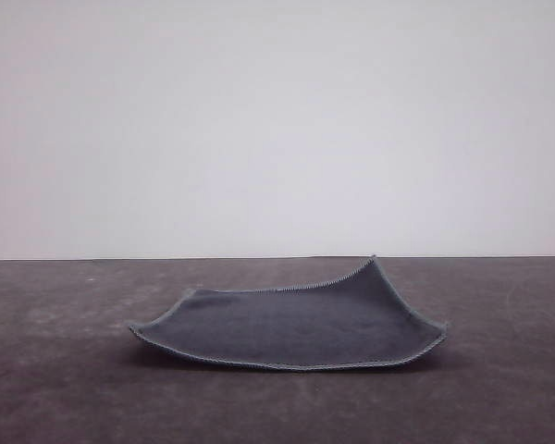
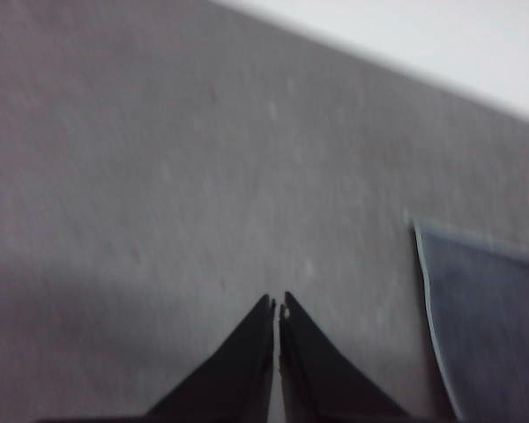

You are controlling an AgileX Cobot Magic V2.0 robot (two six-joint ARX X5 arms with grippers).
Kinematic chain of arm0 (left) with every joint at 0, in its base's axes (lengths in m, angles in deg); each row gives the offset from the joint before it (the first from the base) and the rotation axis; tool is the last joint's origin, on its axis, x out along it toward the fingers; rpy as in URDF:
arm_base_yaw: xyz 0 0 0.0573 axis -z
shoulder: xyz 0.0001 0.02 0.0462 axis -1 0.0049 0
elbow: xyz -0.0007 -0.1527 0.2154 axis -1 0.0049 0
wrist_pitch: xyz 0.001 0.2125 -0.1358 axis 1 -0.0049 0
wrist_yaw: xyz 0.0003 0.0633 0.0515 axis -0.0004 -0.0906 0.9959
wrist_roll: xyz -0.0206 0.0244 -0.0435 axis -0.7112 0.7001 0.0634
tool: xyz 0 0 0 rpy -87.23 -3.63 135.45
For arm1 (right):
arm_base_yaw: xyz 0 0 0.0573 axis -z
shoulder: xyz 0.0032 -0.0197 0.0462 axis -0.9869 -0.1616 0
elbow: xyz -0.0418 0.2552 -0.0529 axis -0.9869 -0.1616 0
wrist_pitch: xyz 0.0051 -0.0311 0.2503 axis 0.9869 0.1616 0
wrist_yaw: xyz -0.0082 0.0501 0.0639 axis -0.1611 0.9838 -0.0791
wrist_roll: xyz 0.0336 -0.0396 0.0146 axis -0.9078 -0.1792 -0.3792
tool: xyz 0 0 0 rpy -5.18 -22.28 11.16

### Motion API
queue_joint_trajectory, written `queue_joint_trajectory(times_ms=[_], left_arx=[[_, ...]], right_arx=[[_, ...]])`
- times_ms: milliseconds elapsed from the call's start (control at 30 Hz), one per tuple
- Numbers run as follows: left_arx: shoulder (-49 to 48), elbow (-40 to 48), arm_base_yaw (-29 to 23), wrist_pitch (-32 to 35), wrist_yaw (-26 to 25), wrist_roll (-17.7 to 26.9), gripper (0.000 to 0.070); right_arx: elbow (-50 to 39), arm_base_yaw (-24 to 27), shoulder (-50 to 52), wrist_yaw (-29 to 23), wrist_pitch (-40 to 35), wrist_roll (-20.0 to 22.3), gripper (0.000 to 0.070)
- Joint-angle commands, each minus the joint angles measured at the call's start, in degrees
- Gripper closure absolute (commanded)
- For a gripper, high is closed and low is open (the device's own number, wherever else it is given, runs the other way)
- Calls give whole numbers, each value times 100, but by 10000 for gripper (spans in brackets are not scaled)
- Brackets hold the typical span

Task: Fold clothes

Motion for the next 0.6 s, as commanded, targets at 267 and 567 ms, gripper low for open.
queue_joint_trajectory(times_ms=[267,567], left_arx=[[1223,-455,307,-456,-889,562,698],[1679,-458,1667,219,-843,1395,697]], right_arx=[[114,-20,-1355,1130,106,627,695],[114,-806,-1829,1302,-233,964,694]])
